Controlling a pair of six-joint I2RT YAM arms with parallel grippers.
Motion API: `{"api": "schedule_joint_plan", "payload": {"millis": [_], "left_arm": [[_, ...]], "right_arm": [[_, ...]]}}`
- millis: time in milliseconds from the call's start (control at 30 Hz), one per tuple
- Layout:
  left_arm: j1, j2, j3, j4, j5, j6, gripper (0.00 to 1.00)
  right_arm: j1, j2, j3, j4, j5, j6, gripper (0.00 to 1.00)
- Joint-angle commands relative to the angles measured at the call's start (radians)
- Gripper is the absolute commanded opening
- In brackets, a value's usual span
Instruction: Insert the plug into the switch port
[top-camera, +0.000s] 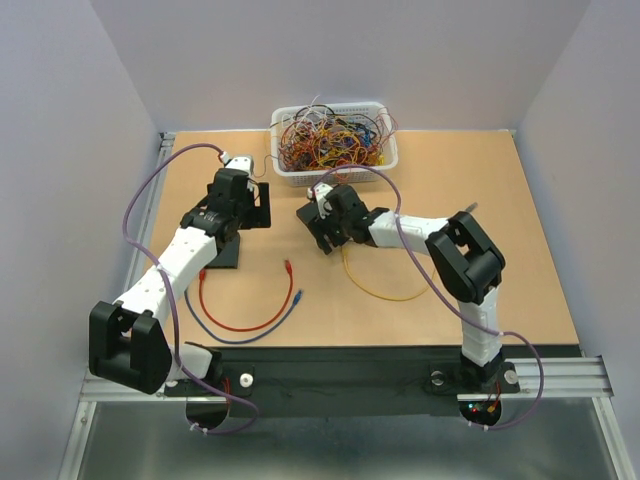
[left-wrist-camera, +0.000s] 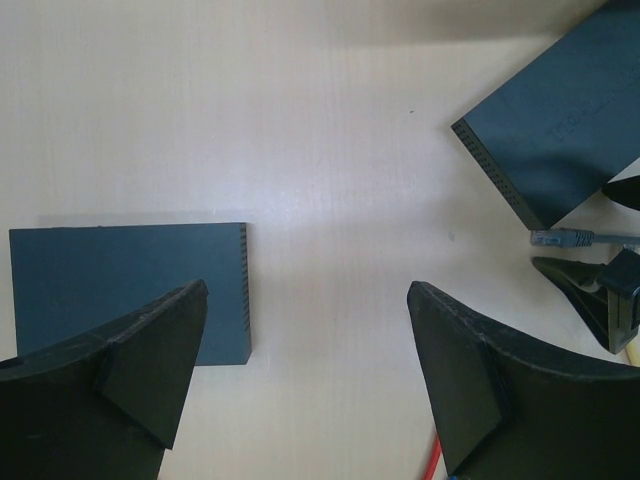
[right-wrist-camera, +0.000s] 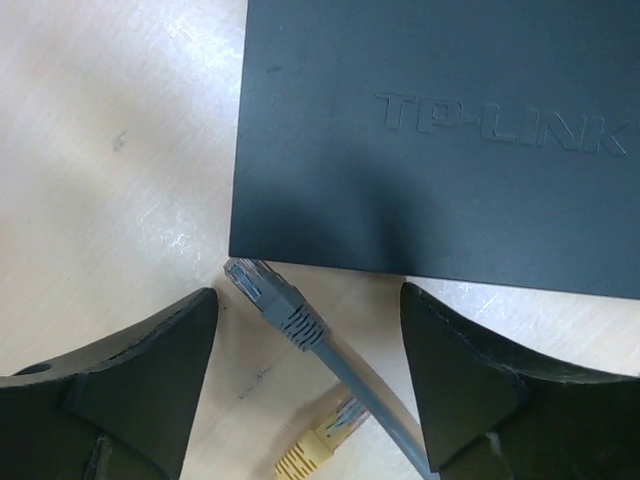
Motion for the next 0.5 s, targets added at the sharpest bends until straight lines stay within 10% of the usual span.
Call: {"api": "schedule_joint_plan", "payload": {"millis": [0,267,467], "left_arm": [[0.006,-0.026,-0.011,0.027,-0.001,0.007,0.93],[0.015,-0.018,-0.011,0.025,0.004,0.006,0.93],[0.018,-0.012,-0.012,0.023,0.004,0.006,0.93]], "right_arm": [[0.019,0.024,0.052,0.017,-0.014,-0.033,0.76],[0.025,0.012,0.007,0.012,-0.001,-0.044,0.48],[0.025,0.003,-0.023,0.012,0.053,-0.048,0.48]]}}
